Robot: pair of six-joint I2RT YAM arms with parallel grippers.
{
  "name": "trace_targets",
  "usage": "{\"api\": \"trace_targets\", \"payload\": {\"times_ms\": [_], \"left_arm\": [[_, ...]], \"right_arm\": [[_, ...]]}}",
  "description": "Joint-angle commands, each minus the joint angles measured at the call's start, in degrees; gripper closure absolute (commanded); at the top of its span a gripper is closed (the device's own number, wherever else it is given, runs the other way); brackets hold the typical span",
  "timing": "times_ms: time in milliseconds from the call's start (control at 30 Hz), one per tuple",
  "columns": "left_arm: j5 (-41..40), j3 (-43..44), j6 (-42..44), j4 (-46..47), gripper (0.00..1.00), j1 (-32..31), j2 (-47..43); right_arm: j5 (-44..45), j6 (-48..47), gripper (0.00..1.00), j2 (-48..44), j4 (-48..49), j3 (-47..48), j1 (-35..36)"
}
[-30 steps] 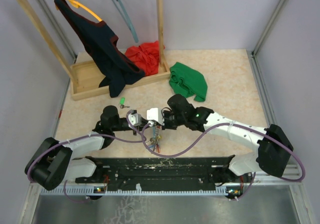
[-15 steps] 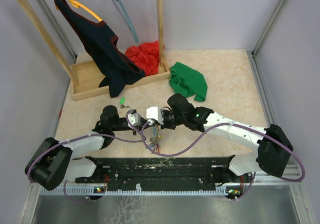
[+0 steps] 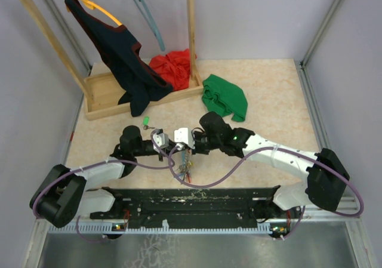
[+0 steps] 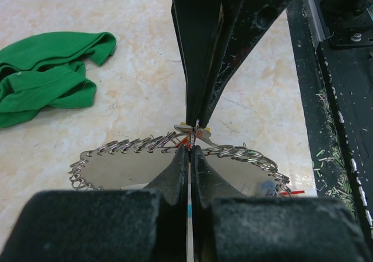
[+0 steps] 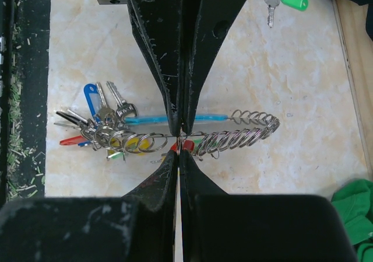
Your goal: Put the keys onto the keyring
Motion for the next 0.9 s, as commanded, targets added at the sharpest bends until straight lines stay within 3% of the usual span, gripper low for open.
{"api": "trace_targets", "payload": {"times_ms": [0, 267, 867], "left_arm": [[-1.22, 3.15, -2.65, 1.18, 1.00, -0.13, 0.22], [-2.79, 3.42, -7.35, 2.04, 1.00, 0.73, 0.13], [-3.36, -0.43, -22.23, 14.97, 1.00, 4.56, 0.15]], "right_arm": [[-1.00, -2.38, 1.00, -0.13, 2.80, 2.50, 1.58], [2.97, -5.46, 1.00, 0.05, 2.32, 1.47, 3.22], [11.26, -6.81, 1.00, -1.29, 5.10, -3.08, 4.89]]}}
